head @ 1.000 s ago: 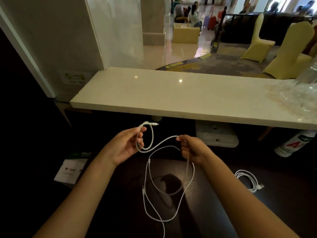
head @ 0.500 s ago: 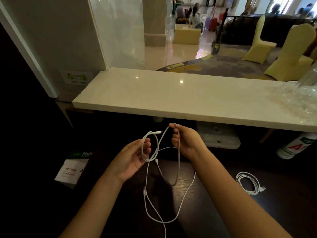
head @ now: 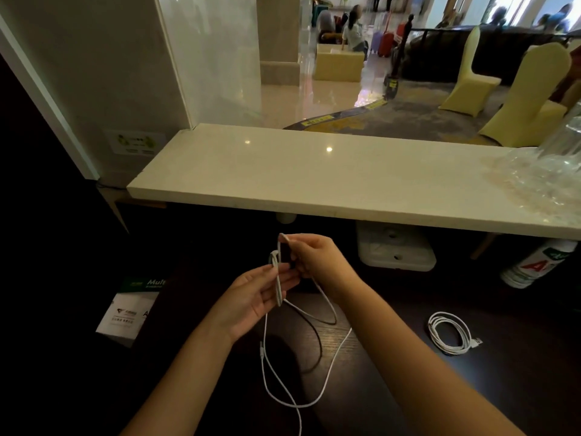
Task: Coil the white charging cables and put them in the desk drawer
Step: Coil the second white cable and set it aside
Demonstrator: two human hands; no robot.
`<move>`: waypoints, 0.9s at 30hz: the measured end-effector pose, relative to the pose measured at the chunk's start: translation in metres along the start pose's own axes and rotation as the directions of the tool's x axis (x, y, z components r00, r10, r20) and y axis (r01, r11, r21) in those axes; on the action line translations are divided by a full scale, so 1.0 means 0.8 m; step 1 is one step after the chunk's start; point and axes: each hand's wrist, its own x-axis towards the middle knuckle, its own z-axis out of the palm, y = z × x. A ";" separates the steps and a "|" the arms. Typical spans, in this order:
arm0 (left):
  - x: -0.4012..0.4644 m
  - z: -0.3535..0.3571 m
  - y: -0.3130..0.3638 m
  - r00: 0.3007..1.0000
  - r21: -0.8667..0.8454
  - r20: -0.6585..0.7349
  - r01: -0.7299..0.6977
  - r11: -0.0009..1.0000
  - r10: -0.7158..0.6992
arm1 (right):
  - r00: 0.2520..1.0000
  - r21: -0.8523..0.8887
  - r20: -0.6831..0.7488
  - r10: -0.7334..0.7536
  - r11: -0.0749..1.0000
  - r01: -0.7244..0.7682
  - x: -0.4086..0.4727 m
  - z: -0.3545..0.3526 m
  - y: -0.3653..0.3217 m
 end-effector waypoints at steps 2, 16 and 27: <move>0.001 0.000 -0.002 1.000 -0.002 -0.005 -0.014 1.000 0.014 | 0.995 -0.105 -0.012 -0.095 0.990 0.093 -0.008 0.003 0.008; 0.007 0.002 -0.005 0.998 -0.231 -0.014 -0.061 0.971 0.060 | 0.846 -0.470 -0.107 -0.522 0.777 0.419 -0.035 0.025 0.066; 0.008 -0.037 0.036 0.978 -0.505 0.180 -0.004 0.863 0.110 | 0.930 -0.391 0.333 -0.159 0.874 0.289 -0.034 -0.030 0.084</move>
